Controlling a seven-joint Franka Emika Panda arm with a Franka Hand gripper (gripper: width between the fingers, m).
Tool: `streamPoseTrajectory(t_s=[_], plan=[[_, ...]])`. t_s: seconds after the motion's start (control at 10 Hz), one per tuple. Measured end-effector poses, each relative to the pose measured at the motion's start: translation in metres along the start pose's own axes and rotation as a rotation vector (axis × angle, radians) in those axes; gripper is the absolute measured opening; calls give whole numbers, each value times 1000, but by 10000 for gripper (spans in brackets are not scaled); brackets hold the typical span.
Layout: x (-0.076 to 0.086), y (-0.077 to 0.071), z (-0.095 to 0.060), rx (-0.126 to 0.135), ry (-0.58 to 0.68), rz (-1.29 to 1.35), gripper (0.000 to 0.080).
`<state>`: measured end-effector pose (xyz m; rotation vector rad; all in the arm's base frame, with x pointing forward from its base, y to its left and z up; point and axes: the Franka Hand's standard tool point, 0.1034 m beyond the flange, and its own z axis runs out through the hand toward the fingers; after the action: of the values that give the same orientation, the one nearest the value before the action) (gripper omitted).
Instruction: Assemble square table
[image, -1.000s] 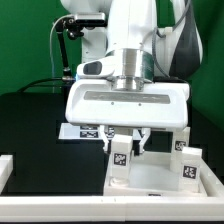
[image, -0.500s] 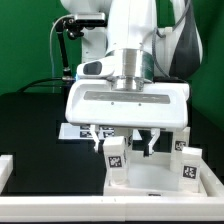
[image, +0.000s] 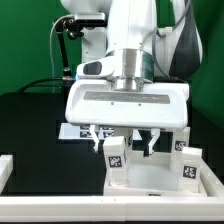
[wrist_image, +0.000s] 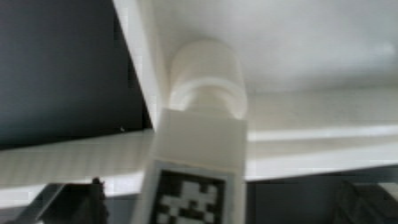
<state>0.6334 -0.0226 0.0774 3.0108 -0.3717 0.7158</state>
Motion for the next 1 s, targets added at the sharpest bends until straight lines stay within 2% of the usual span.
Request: streamPoseTrajectory(t_s=[0.1, 0.3, 0.4, 0.6, 0.7, 0.8, 1.0], plan=[[5, 1, -7, 27, -72, 21, 649], [13, 3, -8, 45, -113, 35, 649], [9, 0, -8, 67, -204, 42, 649], [13, -1, -7, 96, -362, 57, 649], [19, -3, -4, 96, -394, 56, 649], [25, -3, 2, 85, -349, 50, 649], [21, -7, 11, 57, -308, 78, 649]])
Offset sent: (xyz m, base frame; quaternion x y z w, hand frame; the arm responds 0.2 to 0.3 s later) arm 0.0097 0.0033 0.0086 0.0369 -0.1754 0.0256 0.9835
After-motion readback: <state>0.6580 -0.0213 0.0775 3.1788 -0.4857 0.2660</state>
